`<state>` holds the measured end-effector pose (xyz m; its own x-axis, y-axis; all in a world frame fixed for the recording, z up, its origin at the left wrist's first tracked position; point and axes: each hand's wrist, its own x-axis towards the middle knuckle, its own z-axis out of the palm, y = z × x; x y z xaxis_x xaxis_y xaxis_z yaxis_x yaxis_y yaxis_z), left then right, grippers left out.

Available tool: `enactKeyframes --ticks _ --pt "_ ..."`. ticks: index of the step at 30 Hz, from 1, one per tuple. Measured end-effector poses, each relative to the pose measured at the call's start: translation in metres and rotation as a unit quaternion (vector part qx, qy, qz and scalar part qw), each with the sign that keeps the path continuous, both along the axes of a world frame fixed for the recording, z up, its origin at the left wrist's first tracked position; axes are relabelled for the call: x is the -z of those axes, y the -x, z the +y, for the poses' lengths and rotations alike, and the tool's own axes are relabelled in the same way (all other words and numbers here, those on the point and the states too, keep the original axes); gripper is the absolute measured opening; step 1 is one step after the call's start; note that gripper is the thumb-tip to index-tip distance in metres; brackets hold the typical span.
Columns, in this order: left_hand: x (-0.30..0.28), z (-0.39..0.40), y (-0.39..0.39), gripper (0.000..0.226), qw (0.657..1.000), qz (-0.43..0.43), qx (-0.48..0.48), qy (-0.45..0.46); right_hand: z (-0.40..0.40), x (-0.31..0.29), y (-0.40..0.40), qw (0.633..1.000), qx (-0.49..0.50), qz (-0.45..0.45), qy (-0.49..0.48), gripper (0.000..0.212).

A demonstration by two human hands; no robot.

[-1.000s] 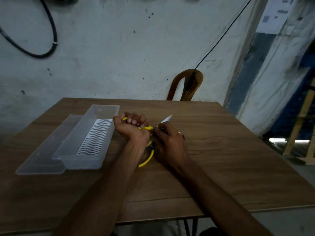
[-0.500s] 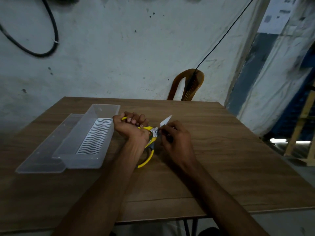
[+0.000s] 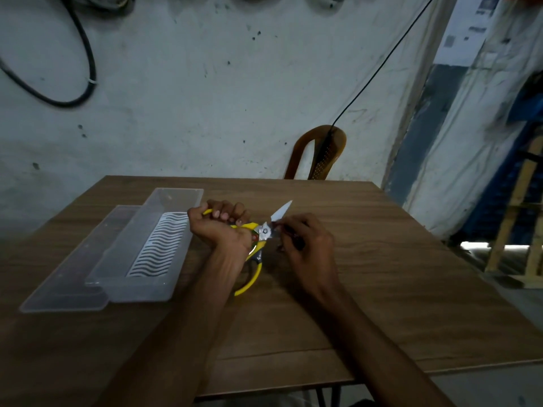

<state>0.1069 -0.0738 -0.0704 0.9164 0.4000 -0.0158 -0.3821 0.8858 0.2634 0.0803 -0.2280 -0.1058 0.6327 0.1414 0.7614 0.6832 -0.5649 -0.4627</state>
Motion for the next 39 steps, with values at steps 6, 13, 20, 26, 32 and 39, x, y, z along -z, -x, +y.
enactKeyframes --ticks 6,13,20,26,32,39 --pt "0.000 0.001 0.001 0.020 1.000 0.010 -0.006 -0.010 0.003 0.005 0.002 0.996 -0.039 0.074 0.006 0.022" --pt "-0.003 -0.001 0.002 0.020 1.000 -0.009 0.004 0.010 -0.020 -0.030 0.007 0.717 -0.044 0.322 -0.617 0.025" --pt "-0.004 -0.002 0.001 0.020 1.000 -0.019 0.003 0.012 -0.004 -0.030 0.020 0.951 -0.040 0.136 -0.274 0.019" --pt "-0.006 -0.001 0.003 0.020 1.000 -0.029 0.002 0.009 0.024 -0.013 -0.006 0.999 0.045 -0.021 -0.009 0.027" --pt "-0.004 -0.001 0.002 0.021 1.000 -0.018 0.011 -0.009 0.022 -0.005 0.000 1.000 0.001 0.007 0.027 0.029" --pt "-0.005 -0.002 0.002 0.020 1.000 -0.026 0.014 0.006 0.003 -0.021 0.008 0.983 -0.034 0.054 -0.174 0.027"
